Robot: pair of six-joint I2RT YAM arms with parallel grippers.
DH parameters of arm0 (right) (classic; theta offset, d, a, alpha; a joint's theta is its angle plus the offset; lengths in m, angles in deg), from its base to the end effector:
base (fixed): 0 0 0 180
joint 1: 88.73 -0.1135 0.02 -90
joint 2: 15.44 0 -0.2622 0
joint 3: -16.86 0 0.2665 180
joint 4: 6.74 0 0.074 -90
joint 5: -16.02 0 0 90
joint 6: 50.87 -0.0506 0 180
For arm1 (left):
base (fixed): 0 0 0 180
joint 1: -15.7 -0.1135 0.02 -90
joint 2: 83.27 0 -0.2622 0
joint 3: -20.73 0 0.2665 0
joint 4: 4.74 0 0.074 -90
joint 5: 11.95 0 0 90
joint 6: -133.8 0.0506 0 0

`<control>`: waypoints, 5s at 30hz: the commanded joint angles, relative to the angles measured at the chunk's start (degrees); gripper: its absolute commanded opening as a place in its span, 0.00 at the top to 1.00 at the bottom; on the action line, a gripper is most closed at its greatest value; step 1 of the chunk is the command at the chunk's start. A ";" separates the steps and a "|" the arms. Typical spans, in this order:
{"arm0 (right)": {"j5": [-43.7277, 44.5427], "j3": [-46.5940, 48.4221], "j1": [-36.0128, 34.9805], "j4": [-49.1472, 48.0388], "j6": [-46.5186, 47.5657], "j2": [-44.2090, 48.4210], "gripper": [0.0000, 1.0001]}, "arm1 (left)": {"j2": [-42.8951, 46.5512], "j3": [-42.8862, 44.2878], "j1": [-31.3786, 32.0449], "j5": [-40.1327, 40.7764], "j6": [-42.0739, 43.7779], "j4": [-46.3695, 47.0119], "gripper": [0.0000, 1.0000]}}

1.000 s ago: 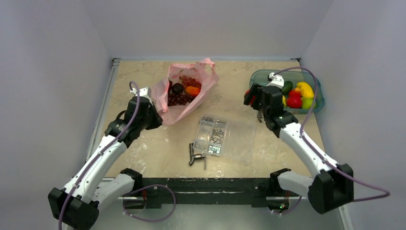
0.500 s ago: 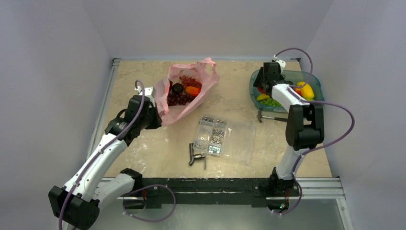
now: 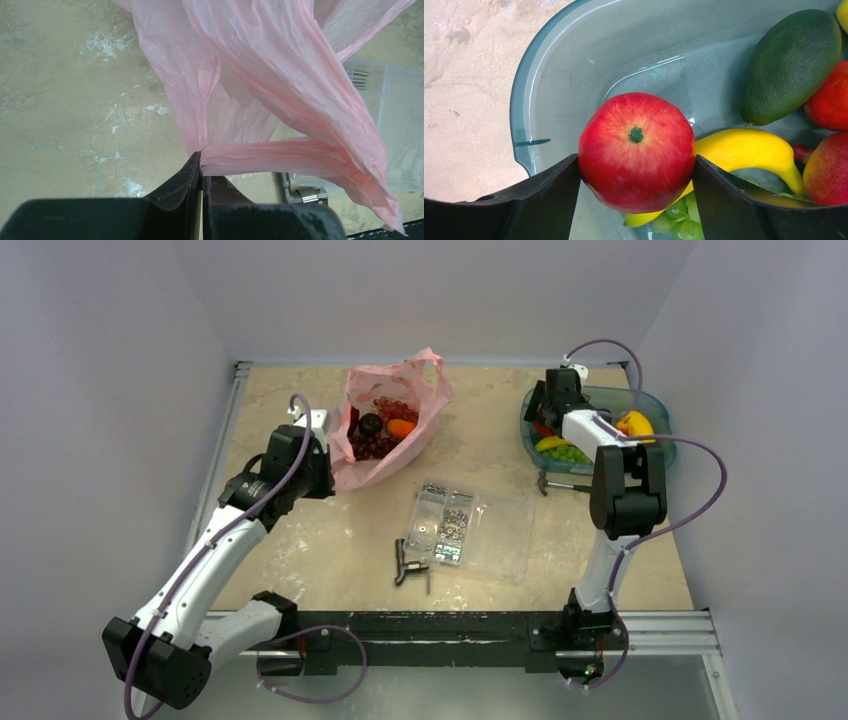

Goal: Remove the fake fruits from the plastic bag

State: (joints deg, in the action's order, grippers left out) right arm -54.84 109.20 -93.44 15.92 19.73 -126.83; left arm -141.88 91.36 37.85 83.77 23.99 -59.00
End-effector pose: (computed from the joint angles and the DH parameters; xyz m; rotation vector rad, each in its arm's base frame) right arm 0.4583 0.0211 0.1896 0.4561 2.2089 -0.1603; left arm 0.2206 -0.0844 0.3092 -0.0039 2.3175 -0.2592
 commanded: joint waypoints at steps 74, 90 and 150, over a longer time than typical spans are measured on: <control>-2.36 1.77 -46.93 -23.21 -8.21 -3.55 0.61 | -1.92 -4.18 -0.01 -4.08 -0.31 -1.39 1.00; -0.49 18.87 -44.95 -18.51 0.17 -18.14 0.07 | -1.07 -4.03 0.08 -3.10 -0.14 -1.39 1.00; -4.72 5.55 -43.98 -19.34 -2.27 5.31 1.00 | -1.64 -3.24 0.00 -1.99 -1.10 -1.49 1.00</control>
State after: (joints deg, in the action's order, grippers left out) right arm -60.05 114.97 -137.25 -2.70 17.31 -127.14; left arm -144.90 86.84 37.85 80.29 23.40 -60.73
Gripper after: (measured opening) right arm 0.018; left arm 0.009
